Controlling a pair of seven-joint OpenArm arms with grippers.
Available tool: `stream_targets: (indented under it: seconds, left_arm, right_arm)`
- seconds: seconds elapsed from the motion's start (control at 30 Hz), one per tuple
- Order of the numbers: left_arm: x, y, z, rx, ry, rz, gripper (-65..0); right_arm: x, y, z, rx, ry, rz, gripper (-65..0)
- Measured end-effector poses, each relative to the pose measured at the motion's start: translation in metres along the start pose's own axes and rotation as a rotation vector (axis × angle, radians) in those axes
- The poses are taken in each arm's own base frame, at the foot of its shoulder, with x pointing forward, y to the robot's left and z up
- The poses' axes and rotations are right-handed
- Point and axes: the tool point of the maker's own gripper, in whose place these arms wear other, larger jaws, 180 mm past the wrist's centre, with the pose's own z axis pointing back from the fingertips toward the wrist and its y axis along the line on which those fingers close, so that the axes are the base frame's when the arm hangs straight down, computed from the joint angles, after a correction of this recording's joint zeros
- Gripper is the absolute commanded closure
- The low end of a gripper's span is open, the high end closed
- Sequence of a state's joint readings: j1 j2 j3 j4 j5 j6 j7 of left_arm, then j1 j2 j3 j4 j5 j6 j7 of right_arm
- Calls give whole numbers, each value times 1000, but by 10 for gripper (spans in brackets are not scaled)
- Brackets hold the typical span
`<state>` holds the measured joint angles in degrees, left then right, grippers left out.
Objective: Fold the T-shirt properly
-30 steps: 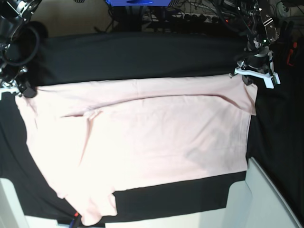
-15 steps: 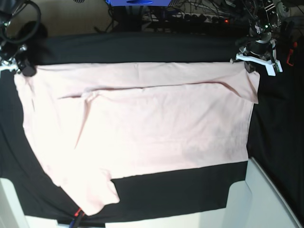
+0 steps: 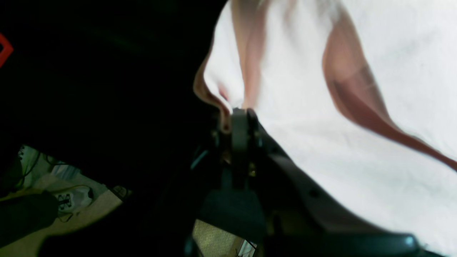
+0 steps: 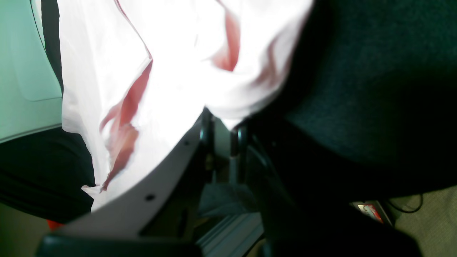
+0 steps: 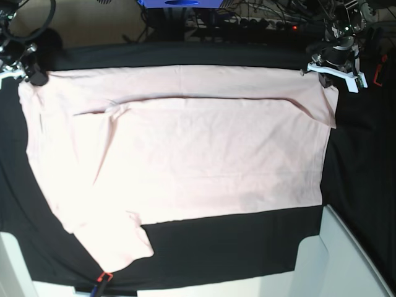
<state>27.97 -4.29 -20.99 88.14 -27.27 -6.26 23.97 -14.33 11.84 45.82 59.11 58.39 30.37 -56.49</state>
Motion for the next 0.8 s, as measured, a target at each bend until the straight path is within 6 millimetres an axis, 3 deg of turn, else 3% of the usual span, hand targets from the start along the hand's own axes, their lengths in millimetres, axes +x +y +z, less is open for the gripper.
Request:
stream_targets:
  seconds: [0.1,0.23,0.3,0.4,0.57,0.63,0.7,0.8]
  left_arm:
    - [3,2,0,1,-2,-10,-50]
    - [1,6,1,8,4,-20,-257]
    - [1,16,4,26,5,-10,-343]
    - [9,47,10,108,-18,11,-406]
    - [21,79,22,186,-52,30,-403]
    - [25,76,30,178,-65,12,-400]
    - [33,62,42,152,-96,-5,-370]
    - [51,31,54,92,-156,-23,-200]
  right_arm:
    - [-6,0,0,0,34,0,-149]
    - [-12,6,0,30,79,-3,-411]
    - [-10,13,-1,59,73,-7,-495]
    - [-15,19,0,113,36,-70,-501]
    - [-24,18,6,136,44,-104,-467]
    - [-18,22,8,124,36,-79,-437]
    - [-10,32,18,129,16,-6,-398]
    - [7,56,34,128,-18,142,-340]
